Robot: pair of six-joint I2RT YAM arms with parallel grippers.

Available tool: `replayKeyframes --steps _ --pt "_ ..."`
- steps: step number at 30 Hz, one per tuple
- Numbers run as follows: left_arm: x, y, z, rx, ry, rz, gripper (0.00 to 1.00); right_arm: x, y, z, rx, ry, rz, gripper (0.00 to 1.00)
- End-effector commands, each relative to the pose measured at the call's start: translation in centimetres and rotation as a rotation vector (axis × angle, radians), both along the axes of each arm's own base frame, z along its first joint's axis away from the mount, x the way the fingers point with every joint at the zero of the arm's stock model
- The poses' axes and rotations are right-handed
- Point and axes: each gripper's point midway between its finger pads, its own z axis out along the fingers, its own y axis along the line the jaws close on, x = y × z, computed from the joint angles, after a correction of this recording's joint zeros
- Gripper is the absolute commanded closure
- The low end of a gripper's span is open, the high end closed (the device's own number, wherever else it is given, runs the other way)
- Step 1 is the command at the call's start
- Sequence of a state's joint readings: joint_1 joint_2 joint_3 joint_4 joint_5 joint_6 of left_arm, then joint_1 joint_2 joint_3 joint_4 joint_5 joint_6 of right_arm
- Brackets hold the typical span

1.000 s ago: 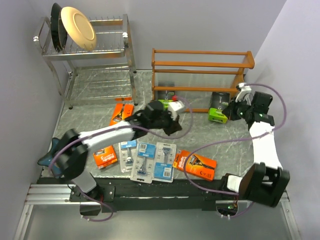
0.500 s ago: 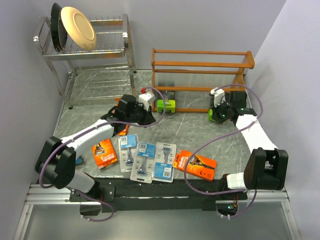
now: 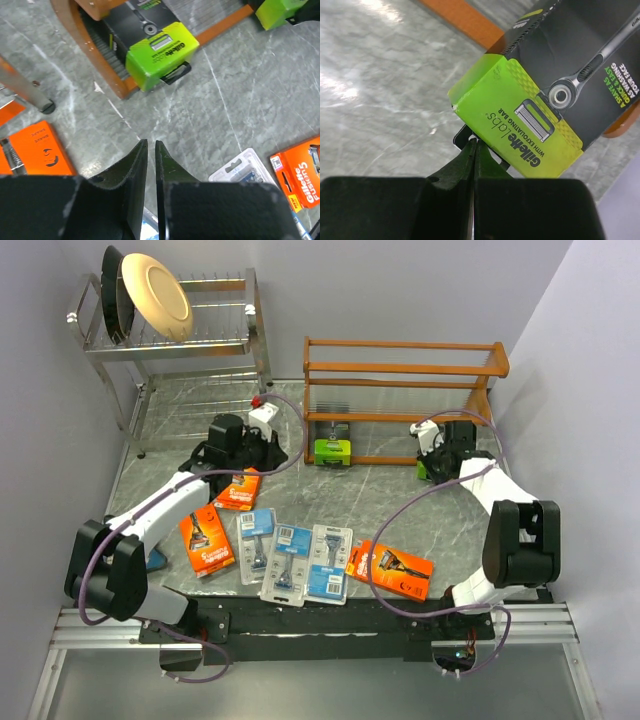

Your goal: Place and organize the shaving razors onto the shelf

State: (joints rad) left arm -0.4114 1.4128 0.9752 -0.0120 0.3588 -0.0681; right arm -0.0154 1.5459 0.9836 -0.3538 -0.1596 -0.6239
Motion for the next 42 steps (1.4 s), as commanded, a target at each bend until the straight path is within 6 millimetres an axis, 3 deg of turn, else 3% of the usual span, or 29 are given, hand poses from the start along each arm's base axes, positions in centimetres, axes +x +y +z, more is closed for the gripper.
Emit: replayKeyframes --steps 1,8,19,22,27,30,36,42 --pt "0.6 -0.1 3.1 -0.046 -0.076 -0.014 0.82 4.2 -1.8 3.8 -0.093 -0.168 -0.049 1.0" --pt "0.5 -0.6 3.1 -0.072 -0.057 -0.027 0.82 5.5 -3.8 3.9 -0.169 -0.203 -0.126 1.0" --pt "0.7 -1.1 3.2 -0.097 -0.046 -0.033 0.8 5.6 -6.3 3.0 -0.242 -0.203 -0.234 1.0" --pt "0.7 -1.1 3.1 -0.1 -0.042 -0.036 0.8 5.5 -5.3 3.4 -0.202 -0.209 -0.188 1.0" --pt "0.6 -1.2 2.9 -0.104 -0.034 -0.038 0.8 3.8 0.8 4.7 0.001 -0.173 0.048 1.0" --pt "0.7 -1.2 3.0 -0.106 -0.037 -0.034 0.8 3.8 2.5 4.3 0.051 -0.126 0.054 1.0" --pt "0.8 -1.3 3.0 -0.11 -0.028 -0.035 0.8 6.0 3.3 3.5 0.055 -0.13 0.018 1.0" --pt "1.3 -1.5 3.1 -0.111 -0.027 -0.034 0.8 8.2 2.6 2.3 -0.012 -0.135 -0.048 1.0"
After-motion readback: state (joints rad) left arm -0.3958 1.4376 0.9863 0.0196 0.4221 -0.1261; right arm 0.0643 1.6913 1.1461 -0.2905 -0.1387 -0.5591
